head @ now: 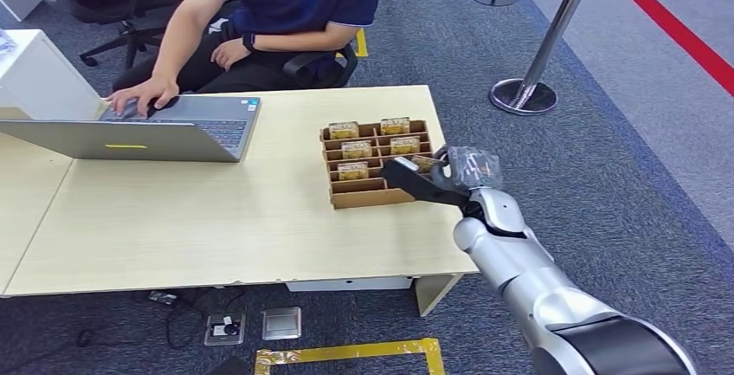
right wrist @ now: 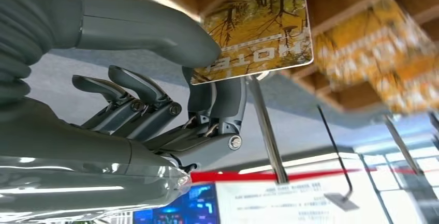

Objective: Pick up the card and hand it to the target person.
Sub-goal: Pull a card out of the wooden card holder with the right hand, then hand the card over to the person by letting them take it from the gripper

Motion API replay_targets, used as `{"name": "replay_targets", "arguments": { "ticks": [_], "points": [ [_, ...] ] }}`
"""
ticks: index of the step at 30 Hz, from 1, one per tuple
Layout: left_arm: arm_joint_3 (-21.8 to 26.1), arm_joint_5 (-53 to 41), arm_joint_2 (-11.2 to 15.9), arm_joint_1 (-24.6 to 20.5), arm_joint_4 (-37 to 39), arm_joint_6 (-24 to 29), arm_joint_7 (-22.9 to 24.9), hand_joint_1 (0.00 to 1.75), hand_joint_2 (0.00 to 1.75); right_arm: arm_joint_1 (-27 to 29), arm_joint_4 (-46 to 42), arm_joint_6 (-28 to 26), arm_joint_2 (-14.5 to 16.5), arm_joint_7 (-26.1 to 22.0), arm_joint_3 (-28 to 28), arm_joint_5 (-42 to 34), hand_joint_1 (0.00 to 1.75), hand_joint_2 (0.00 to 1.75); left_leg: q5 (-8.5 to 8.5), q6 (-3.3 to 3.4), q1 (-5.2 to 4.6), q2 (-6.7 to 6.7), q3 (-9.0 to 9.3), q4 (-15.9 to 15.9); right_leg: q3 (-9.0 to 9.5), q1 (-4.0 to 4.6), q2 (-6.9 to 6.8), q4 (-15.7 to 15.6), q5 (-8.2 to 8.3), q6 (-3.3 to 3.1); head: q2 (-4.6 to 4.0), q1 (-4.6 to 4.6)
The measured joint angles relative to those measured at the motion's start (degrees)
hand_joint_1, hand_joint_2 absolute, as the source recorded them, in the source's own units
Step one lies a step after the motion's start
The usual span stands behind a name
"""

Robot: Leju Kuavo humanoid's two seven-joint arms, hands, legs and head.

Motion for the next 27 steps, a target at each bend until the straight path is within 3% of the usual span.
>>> {"name": "replay_targets", "arguments": {
  "ticks": [10,13,19,27],
  "points": [
    [0.0,1.1,0.0,0.6,0.0,0.5,-0.4,0.0,0.0,5.6,-23.2,1.5,-1.8,-2.9,-1.1,-2.7,1.75,1.75,0.0,0.0,0.0,0.0,-0.04,0.0,-0.04,0.0,0.0,0.0,0.0,0.0,0.0,-0.02],
    [0.0,1.1,0.0,0.5,0.0,0.5,-0.4,0.0,0.0,5.4,-26.2,2.6,-1.8,-3.6,-1.0,-3.9,1.75,1.75,0.0,0.0,0.0,0.0,-0.04,0.0,-0.02,0.0,0.0,0.0,0.01,0.0,0.0,-0.04],
    [0.0,0.7,0.0,-0.1,0.0,0.4,-0.3,0.0,0.0,1.0,-23.5,2.6,-0.3,-2.7,-0.7,-3.1,1.75,1.75,0.07,-0.02,0.0,0.01,-0.06,0.0,-0.02,0.0,0.01,0.0,0.07,-0.04,0.0,0.02],
    [-0.6,-0.3,0.0,-0.9,0.0,0.0,0.4,0.0,0.0,-8.8,-9.9,-0.3,4.2,-0.6,-0.5,-2.0,1.75,1.75,0.1,-0.02,0.0,0.01,-0.07,0.0,-0.05,0.01,0.0,0.1,0.08,-0.05,0.0,-0.03]
  ]
}}
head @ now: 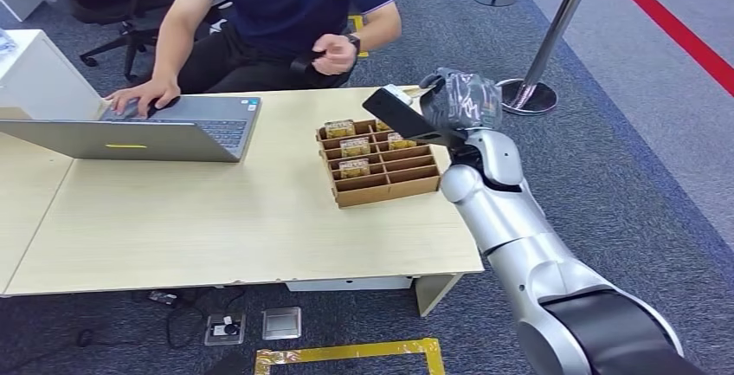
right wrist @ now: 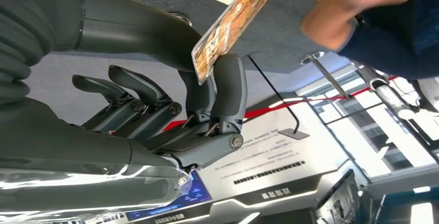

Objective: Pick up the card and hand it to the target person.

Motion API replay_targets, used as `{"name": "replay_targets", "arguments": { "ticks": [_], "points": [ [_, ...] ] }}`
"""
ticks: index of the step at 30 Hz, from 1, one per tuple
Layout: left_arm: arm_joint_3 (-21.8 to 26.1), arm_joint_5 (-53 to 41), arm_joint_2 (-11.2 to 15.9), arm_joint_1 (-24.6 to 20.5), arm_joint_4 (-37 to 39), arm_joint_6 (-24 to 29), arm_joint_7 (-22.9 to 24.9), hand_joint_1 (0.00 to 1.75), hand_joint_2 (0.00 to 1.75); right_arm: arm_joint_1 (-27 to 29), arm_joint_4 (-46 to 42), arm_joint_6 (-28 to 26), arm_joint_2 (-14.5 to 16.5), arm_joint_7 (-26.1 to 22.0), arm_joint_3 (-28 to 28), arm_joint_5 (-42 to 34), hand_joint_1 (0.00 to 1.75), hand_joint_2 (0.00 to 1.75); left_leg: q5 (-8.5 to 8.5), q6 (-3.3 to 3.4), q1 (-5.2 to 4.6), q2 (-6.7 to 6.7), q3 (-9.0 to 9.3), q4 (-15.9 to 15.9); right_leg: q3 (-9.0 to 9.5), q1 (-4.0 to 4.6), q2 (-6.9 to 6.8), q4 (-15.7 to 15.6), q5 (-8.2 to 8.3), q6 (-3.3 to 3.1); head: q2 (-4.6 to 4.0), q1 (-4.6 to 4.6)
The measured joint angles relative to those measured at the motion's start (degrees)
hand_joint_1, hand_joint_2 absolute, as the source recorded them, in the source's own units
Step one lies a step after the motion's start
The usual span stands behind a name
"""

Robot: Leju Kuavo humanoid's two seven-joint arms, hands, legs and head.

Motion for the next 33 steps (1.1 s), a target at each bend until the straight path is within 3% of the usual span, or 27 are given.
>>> {"name": "replay_targets", "arguments": {
  "ticks": [8,21,22,25,26,33],
  "points": [
    [-0.6,-0.5,0.0,-0.2,0.0,-0.2,0.2,0.0,0.0,-8.2,13.6,-0.2,2.8,3.2,0.0,1.2,1.75,1.75,0.0,0.0,0.0,0.0,-0.02,0.0,-0.01,0.0,0.0,0.0,0.0,0.0,0.0,0.03],
    [-1.1,-1.3,0.3,-0.4,0.0,-0.4,0.3,0.0,0.0,-12.5,22.7,-2.4,3.4,5.8,0.0,4.5,1.75,1.75,0.01,0.0,0.0,-0.02,-0.05,0.0,-0.05,0.0,-0.02,0.0,0.0,0.0,0.0,0.02],
    [-1.1,-1.5,0.3,-0.4,0.0,-0.3,0.4,0.0,0.0,-12.5,23.0,-2.6,3.2,5.9,-0.1,4.9,1.52,1.75,0.01,0.0,0.0,-0.02,-0.05,0.0,-0.05,0.0,-0.02,0.0,0.0,0.0,0.0,0.03],
    [-1.5,-1.8,0.3,-0.4,0.0,-0.3,0.8,0.0,0.0,-12.6,23.6,-2.9,2.8,6.2,-0.1,5.6,0.21,1.75,0.01,0.0,0.0,-0.02,-0.05,0.0,-0.05,0.0,-0.01,0.0,0.0,0.0,0.0,0.06],
    [-1.6,-1.9,0.3,-0.4,0.0,-0.3,0.9,0.0,0.0,-12.7,23.8,-3.1,2.6,6.2,-0.2,5.7,0.0,1.75,0.0,0.0,0.0,-0.02,-0.05,0.0,-0.06,0.0,-0.01,0.0,0.0,0.0,0.0,0.05],
    [-1.9,-2.0,0.3,-0.4,0.0,-0.3,1.2,0.0,0.0,-12.8,23.9,-4.6,2.0,3.6,-1.0,5.1,0.0,1.75,0.0,0.0,0.0,-0.01,-0.04,0.0,-0.06,0.0,-0.01,0.0,0.0,0.0,0.0,-0.02]
  ]
}}
